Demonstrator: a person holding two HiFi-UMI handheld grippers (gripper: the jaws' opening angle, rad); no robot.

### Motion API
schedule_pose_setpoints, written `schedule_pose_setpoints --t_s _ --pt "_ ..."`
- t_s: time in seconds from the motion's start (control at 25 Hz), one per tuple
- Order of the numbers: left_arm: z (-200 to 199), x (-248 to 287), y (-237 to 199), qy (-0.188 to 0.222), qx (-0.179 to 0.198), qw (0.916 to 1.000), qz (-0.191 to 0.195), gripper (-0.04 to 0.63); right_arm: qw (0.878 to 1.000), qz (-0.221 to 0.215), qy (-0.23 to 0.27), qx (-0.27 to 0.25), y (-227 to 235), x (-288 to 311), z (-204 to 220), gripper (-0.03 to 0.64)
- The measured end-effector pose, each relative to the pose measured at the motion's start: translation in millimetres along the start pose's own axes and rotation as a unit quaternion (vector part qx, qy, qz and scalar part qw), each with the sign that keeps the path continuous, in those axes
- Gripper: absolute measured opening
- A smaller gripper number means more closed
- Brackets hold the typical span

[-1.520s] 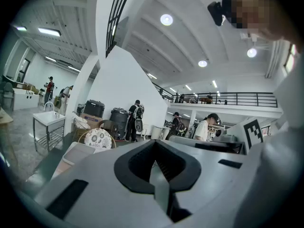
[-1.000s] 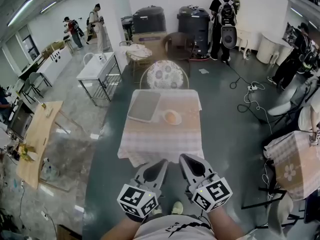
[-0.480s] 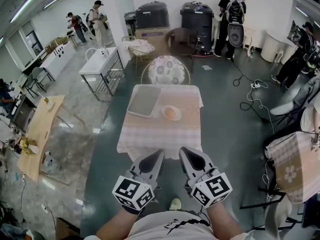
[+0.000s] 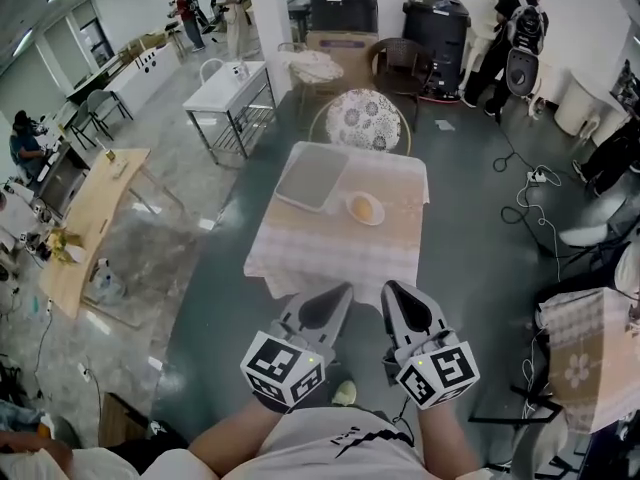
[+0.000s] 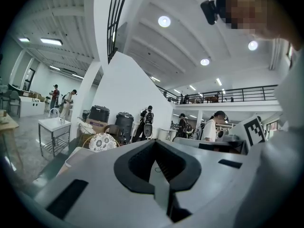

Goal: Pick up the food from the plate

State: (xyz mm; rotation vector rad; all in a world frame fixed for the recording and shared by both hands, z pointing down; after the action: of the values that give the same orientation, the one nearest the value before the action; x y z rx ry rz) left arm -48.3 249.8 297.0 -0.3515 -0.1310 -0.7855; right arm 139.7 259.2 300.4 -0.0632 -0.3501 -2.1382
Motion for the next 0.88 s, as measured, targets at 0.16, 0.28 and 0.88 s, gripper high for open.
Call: schedule_pose_setpoints --t_s 0.16,0.28,0.88 --pt "-2 7 -20 0.002 -0.004 1.0 -0.005 0.005 1.0 -0.001 -0.008 -0.001 4 19 0 0.014" --pt "-4 20 -36 0.004 -0.011 0.9999 -0.005 0.005 1.0 0.003 -0.014 -0.003 13 35 -3 0.014" --pt "-24 101 -169 -0.006 -0.011 0.9997 0.022 0.005 0.997 0.042 -0.068 -0.009 59 178 -11 0.014"
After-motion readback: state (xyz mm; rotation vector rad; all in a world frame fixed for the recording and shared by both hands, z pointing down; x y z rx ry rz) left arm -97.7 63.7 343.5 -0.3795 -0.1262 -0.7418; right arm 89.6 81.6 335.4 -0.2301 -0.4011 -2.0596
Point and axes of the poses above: the fingertips, and each gripper's own axes: x forward along the fingers, y to its right, z out of its underside, the point moved 10 cm from there along -x, backward along the fingers, and after that the axes turned 10 degrees about -y, right-handed, at the moved point
